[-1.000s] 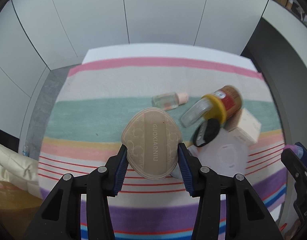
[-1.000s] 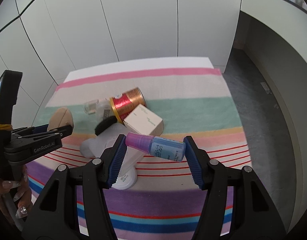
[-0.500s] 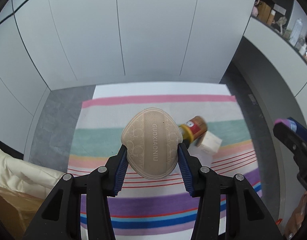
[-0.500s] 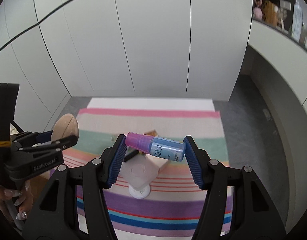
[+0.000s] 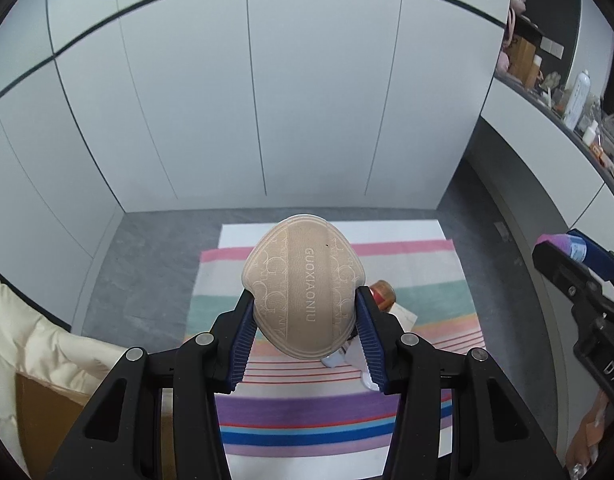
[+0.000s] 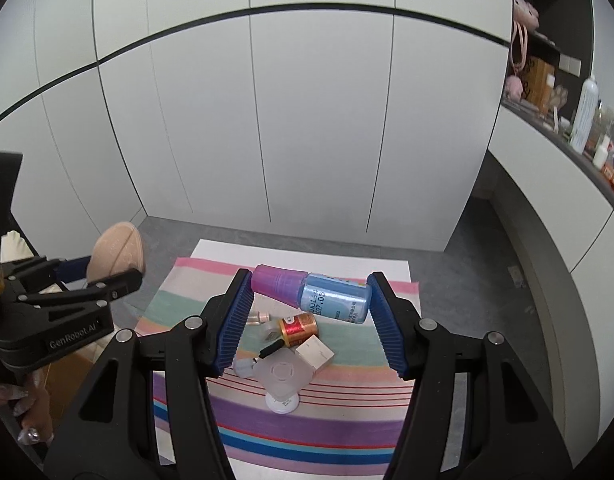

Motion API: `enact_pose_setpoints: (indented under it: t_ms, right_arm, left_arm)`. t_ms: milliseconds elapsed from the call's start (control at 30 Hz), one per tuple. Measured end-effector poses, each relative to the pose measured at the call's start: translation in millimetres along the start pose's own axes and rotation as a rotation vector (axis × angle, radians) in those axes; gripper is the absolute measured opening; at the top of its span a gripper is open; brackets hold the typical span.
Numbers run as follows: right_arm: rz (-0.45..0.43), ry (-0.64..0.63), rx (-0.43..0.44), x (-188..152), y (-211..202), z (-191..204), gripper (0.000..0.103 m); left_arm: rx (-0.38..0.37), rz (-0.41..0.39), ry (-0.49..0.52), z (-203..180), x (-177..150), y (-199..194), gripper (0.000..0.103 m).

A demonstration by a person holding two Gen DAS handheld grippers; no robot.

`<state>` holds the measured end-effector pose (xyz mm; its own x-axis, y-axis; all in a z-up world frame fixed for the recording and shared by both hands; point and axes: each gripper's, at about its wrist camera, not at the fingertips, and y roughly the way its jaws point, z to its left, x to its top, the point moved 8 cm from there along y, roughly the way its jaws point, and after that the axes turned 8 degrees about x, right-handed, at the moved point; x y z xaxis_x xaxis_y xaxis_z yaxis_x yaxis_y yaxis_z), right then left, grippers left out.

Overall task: Organize objects
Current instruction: 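Lift and carry the spray bottle and beige puff toward the cardboard box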

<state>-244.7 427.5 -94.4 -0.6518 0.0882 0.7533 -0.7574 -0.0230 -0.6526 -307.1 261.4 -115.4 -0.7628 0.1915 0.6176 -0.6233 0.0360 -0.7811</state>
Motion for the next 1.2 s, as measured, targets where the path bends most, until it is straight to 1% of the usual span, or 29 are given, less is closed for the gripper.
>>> enact_pose_setpoints:
  t_ms: [100, 200, 367, 500, 567, 767, 833, 967, 1067, 1200]
  right_arm:
    - [-0.004, -0.011, 0.002, -1, -6, 7, 0.061]
    - [-0.007, -0.016, 0.005, -2, -13, 13, 0.061]
    - [-0.001, -0.013, 0.01, -10, -20, 17, 0.061]
    - [0.001, 0.009, 0.016, -18, -29, 20, 0.061]
    - [0.004, 0.021, 0.021, -23, -34, 21, 0.061]
    - [0.01, 0.029, 0.033, -41, -57, 26, 0.061]
    - [0.014, 0.029, 0.031, -48, -65, 28, 0.061]
    - [0.024, 0.022, 0.044, -66, -83, 35, 0.061]
    - [0.032, 0.003, 0.038, -81, -98, 41, 0.061]
    - [0.048, 0.014, 0.066, -102, -115, 48, 0.061]
  left_arm:
    - [0.006, -0.017, -0.003, 3, 1, -11, 0.049]
    - [0.008, -0.016, -0.001, 4, -2, -16, 0.049]
    - [0.023, 0.003, 0.005, 7, -15, -24, 0.049]
    - [0.053, 0.025, 0.015, 13, -28, -29, 0.049]
    - [0.058, 0.031, 0.014, 17, -33, -35, 0.049]
    - [0.077, 0.016, 0.016, 28, -51, -67, 0.049]
    - [0.083, 0.011, 0.023, 30, -62, -78, 0.049]
    - [0.052, 0.012, 0.021, 28, -83, -97, 0.049]
    - [0.057, -0.006, 0.028, 29, -101, -113, 0.049]
    - [0.04, -0.007, 0.017, 31, -124, -130, 0.049]
